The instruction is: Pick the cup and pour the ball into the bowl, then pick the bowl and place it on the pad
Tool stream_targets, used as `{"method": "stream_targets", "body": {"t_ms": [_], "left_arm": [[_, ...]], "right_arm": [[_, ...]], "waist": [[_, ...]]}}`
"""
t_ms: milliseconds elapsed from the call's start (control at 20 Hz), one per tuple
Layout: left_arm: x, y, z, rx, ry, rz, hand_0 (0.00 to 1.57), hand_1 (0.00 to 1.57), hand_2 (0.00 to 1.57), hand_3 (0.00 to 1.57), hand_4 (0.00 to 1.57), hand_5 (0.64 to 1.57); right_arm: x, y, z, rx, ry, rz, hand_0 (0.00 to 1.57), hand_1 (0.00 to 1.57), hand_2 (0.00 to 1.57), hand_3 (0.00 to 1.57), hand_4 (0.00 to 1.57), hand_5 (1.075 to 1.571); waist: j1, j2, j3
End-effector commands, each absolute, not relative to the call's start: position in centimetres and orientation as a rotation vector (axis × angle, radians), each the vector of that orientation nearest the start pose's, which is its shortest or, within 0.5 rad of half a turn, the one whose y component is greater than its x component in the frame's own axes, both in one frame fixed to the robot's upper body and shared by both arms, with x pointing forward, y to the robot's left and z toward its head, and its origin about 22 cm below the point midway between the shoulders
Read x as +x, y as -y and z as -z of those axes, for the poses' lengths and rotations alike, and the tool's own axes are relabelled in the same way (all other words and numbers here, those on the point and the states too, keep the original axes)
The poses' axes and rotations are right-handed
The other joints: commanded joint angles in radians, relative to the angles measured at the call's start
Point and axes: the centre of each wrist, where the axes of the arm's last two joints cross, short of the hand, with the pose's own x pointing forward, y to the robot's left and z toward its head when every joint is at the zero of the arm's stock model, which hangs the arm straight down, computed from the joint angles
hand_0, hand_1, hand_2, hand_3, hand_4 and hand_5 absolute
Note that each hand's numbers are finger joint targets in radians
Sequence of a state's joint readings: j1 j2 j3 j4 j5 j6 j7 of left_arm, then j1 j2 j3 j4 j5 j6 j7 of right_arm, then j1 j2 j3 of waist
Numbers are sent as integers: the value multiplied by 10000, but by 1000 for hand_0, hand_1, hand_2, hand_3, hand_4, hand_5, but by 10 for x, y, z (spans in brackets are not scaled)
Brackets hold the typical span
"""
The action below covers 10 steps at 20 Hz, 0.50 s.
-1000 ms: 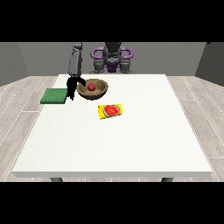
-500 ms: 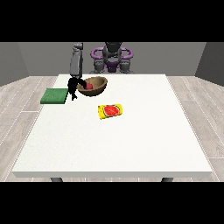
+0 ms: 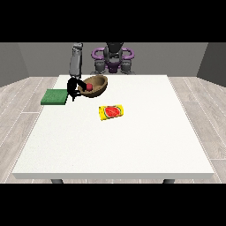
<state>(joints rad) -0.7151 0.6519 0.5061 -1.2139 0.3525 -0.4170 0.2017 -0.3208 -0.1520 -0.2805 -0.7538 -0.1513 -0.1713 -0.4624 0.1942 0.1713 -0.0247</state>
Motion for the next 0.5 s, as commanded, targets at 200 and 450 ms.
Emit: {"method": "stream_targets", "body": {"t_ms": [200, 450], "left_arm": [[334, -451, -224, 1171, 18375, 716, 0, 0, 0, 0, 1194, 1528], [315, -491, -225, 1757, 18289, 272, 0, 0, 0, 0, 1204, 1537]], "right_arm": [[301, 373, 41, -5400, 12237, 1906, 1571, 1571, 1571, 1068, 1024, 1554], [316, 407, -10, -5412, 12214, 769, 1571, 1571, 1571, 865, 1061, 1556]], "waist": [[-800, -702, 188], [-1514, -580, 234]]}}
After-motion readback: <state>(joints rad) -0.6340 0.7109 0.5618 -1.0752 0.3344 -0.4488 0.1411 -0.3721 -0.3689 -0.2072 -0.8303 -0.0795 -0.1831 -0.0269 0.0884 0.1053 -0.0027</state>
